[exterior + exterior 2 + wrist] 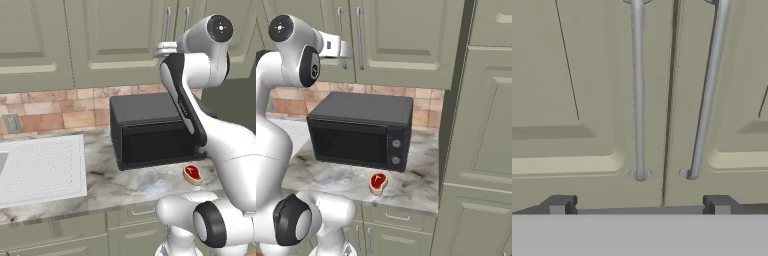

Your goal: Retrieve the tupperware from the cabinet, then place the raw meat into the tupperware to avoid contamination.

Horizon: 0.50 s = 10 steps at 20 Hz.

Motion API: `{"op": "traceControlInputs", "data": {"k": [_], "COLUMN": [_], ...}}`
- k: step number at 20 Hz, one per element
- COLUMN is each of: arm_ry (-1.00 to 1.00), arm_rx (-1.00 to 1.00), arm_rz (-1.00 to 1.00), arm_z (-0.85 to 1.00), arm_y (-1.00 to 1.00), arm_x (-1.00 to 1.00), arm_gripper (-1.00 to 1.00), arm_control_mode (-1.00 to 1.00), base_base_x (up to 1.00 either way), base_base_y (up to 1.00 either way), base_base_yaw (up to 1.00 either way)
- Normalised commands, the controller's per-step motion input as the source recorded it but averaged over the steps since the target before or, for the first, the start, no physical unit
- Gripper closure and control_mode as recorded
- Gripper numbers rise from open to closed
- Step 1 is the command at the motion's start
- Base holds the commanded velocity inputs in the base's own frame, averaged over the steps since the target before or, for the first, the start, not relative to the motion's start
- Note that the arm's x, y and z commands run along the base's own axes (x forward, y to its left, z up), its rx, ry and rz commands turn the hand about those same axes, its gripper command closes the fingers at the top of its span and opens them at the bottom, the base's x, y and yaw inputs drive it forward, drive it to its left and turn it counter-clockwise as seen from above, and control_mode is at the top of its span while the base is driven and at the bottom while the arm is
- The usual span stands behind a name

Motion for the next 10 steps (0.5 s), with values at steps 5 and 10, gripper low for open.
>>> {"op": "traceControlInputs", "data": {"k": [5,10], "arm_ry": [0.0,0.0], "arm_rx": [0.0,0.02], "arm_rz": [0.0,0.0], "arm_z": [-0.11,-0.09], "arm_y": [-0.02,-0.09], "arm_x": [0.34,0.41], "arm_gripper": [-1.0,-1.0], "arm_control_mode": [-1.0,-1.0], "base_base_x": [0.0,0.0], "base_base_y": [0.0,0.0], "base_base_yaw": [0.0,0.0]}}
